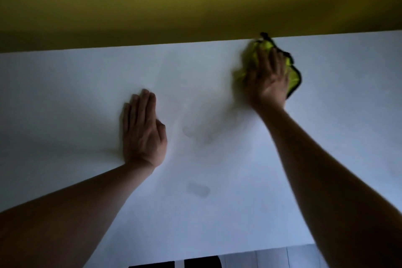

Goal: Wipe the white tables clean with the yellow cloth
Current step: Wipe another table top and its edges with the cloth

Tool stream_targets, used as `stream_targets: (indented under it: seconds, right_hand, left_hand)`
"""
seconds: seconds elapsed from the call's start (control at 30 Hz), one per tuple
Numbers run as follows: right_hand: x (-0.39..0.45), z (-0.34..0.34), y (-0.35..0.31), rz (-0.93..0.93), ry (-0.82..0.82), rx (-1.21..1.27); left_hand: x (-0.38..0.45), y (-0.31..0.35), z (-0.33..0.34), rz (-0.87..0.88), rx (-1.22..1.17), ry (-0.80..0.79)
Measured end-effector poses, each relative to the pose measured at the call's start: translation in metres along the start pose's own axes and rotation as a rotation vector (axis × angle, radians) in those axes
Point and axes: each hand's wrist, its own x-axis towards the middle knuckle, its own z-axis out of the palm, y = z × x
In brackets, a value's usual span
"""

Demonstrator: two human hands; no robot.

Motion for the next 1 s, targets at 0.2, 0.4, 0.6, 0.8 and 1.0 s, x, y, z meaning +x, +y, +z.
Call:
stream_targets:
  seconds: [0.2, 0.4, 0.6, 0.8, 1.0]
  right_hand:
    - [-0.019, 0.006, -0.025, 0.147, 0.028, 0.027]
    - [-0.128, 0.043, -0.13, -0.191, -0.107, 0.126]
    - [-0.125, 0.027, -0.09, -0.239, -0.088, 0.09]
    - [-0.104, -0.013, 0.004, 0.148, 0.031, 0.013]
    - [-0.152, 0.015, -0.066, 0.14, 0.064, -0.013]
  left_hand:
    - [0.0, 0.001, -0.001, 0.002, -0.018, -0.001]
    - [-0.001, 0.0, -0.003, 0.015, -0.06, 0.004]
    - [-0.001, -0.001, -0.004, 0.017, -0.044, -0.02]
    - [0.002, -0.001, -0.003, 0.013, -0.029, -0.05]
    - [0.002, -0.003, -0.002, 0.023, -0.052, -0.051]
